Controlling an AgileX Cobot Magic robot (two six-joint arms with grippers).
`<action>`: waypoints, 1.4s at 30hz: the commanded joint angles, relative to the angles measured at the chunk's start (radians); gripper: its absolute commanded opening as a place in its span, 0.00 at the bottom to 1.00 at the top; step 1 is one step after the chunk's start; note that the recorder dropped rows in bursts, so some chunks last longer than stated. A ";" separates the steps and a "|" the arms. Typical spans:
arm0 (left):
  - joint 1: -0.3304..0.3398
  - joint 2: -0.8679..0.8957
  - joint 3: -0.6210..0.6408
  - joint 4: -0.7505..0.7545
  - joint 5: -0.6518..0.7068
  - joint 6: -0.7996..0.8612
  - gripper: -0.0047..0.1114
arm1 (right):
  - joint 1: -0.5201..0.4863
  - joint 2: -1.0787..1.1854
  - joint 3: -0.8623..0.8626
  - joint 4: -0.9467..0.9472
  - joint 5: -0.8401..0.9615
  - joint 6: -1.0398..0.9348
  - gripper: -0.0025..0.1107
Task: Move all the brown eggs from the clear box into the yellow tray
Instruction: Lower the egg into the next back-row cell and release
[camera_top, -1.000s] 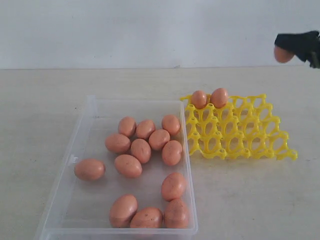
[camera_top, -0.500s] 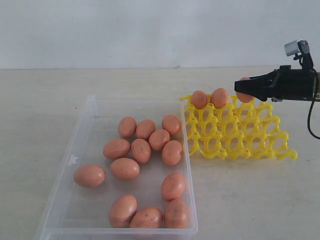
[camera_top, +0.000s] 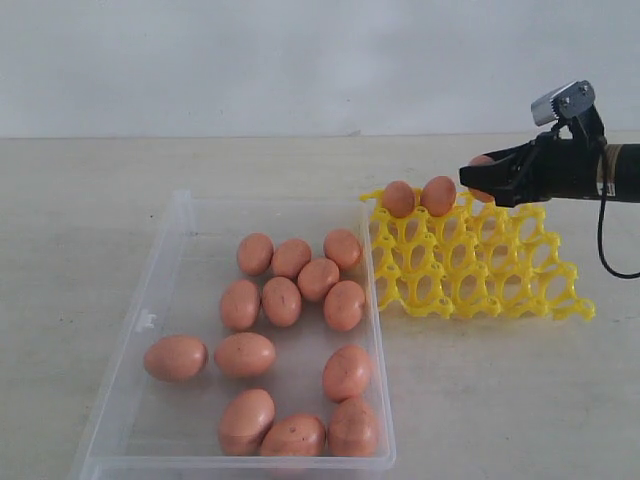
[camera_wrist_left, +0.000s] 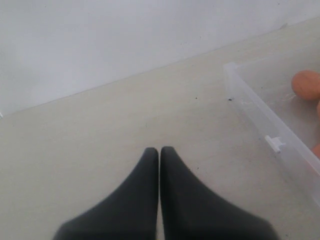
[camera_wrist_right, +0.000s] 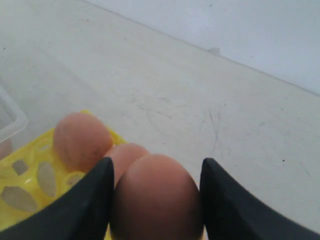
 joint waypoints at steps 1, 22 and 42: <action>-0.002 -0.001 0.003 0.002 -0.002 0.000 0.05 | 0.006 0.016 -0.005 0.119 -0.012 -0.060 0.02; -0.002 -0.001 0.003 0.002 -0.002 0.000 0.05 | 0.010 0.055 -0.005 0.097 -0.042 -0.087 0.20; -0.002 -0.001 0.003 0.002 -0.002 0.000 0.05 | 0.010 0.055 -0.005 0.122 -0.040 -0.085 0.58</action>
